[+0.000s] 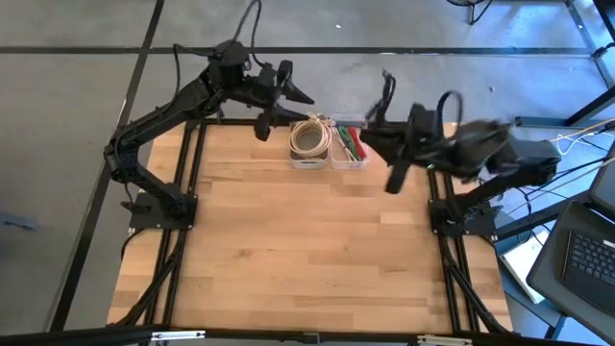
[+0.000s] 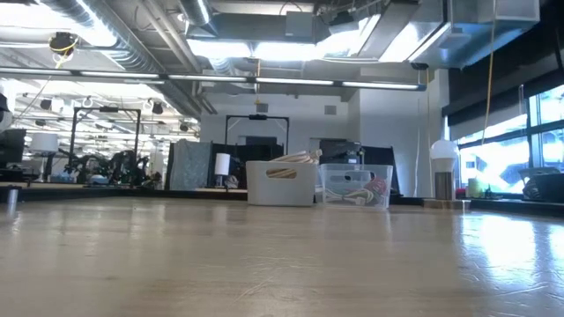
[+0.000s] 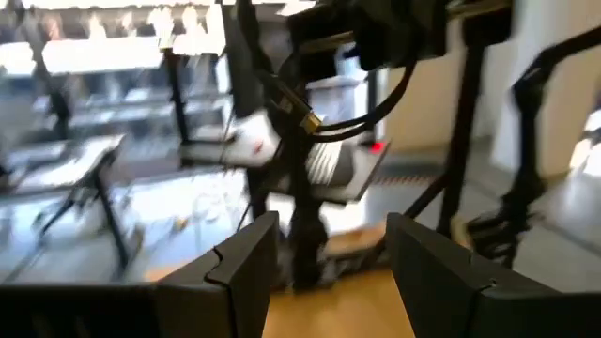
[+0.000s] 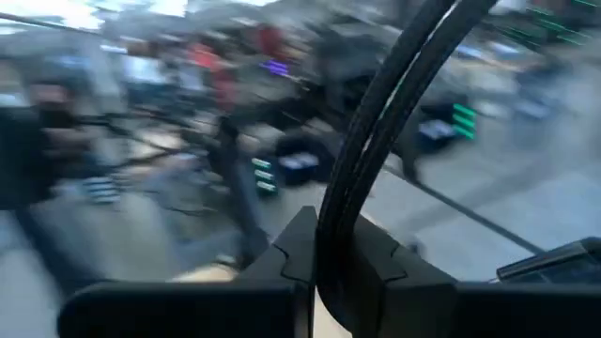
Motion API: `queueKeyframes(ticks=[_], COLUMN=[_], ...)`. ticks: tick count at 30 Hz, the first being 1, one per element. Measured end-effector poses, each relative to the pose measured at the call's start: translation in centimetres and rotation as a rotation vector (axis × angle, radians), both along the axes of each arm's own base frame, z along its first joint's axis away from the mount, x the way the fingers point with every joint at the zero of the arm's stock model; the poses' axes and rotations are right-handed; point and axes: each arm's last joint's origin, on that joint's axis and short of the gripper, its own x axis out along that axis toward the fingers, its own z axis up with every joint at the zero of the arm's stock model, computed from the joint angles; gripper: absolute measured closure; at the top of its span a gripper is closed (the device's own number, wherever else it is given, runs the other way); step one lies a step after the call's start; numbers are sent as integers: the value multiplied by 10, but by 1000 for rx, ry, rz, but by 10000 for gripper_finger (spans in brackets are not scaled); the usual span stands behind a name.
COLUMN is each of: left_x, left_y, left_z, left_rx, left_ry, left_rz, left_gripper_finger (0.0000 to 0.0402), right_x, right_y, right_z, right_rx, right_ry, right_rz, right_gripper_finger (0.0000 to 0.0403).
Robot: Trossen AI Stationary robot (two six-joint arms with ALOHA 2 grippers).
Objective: Pick & Place USB Port
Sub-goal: Put the black hdmi cable into the white bin
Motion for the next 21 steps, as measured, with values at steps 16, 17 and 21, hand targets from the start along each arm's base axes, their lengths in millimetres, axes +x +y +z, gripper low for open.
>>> queueKeyframes(ticks=[16, 17, 21], left_x=[4, 4, 4], left_y=[-7, -7, -7], left_z=[21, 21, 21], left_rx=[7, 7, 3], left_ry=[-186, -187, -184], left_rz=[-44, -44, -35], left_gripper_finger=[210, 210, 210], right_x=[57, 61, 75], right_y=[-38, -39, -45], right_z=[-13, -13, -18], right_rx=[-21, -19, 3], right_ry=[-5, -17, -35], right_rz=[365, 386, 453], right_gripper_finger=[376, 376, 376])
